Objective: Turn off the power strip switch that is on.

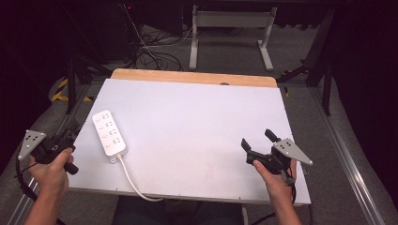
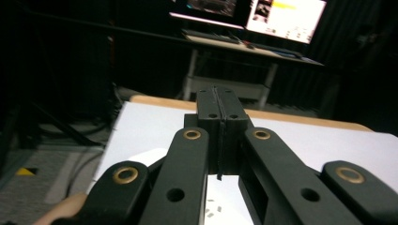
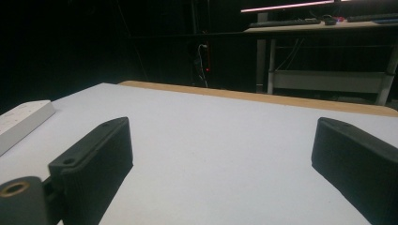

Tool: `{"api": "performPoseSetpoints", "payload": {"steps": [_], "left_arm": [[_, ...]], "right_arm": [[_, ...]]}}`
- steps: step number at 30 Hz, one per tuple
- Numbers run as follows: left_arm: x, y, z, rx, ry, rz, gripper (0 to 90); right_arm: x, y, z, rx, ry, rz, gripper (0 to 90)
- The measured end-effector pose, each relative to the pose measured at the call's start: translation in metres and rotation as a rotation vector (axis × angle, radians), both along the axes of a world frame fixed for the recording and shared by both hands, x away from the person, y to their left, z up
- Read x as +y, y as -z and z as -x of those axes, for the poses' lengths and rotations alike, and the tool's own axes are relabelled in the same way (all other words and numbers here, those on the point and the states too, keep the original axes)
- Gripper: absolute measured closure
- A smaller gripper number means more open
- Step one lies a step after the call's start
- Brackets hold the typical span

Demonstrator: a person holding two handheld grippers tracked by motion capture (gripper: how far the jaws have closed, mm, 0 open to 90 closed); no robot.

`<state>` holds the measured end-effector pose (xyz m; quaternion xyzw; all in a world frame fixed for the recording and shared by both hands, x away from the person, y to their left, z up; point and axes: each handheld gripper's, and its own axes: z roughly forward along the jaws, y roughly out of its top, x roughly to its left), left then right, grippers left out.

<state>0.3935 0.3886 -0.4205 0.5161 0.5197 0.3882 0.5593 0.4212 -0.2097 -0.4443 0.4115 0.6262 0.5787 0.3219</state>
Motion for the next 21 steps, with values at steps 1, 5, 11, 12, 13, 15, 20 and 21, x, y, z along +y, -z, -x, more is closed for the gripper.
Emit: {"api": "performPoseSetpoints", "payload": {"steps": [1,5,11,12,13,15,20,21], "left_arm": [[-0.0002,0.0007,-0.0006,-0.001,-0.001,0.0,90.0],[-0.0062,0.0008,-0.0024,-0.012,-0.006,-0.027,90.0],[-0.0098,0.0003,-0.0035,-0.023,0.0,-0.035,89.9],[-0.0093,0.0002,-0.0036,-0.025,-0.001,-0.037,89.9],[-0.0092,0.0,-0.0037,-0.023,-0.002,-0.036,86.8],[-0.0093,-0.0004,-0.0045,-0.022,0.002,-0.032,82.5],[-0.0098,-0.0009,-0.0082,0.002,0.056,-0.052,31.4],[-0.01,-0.0006,-0.009,0.005,0.064,-0.059,31.4]], "right_arm": [[0.001,0.0,-0.0005,-0.002,-0.004,0.004,6.5],[0.003,0.0006,-0.0015,0.0,-0.009,0.01,6.6],[0.0023,0.0001,-0.0008,-0.002,-0.006,0.006,6.6],[0.0017,0.0001,-0.0006,-0.001,-0.004,0.005,6.6],[0.001,0.0001,-0.0006,-0.003,-0.002,0.006,6.6],[0.0009,0.0002,-0.0007,-0.003,-0.002,0.006,6.6],[0.0016,0.0004,-0.0011,-0.003,-0.006,0.007,6.6],[0.0016,0.0004,-0.0011,-0.003,-0.006,0.007,6.6]]}}
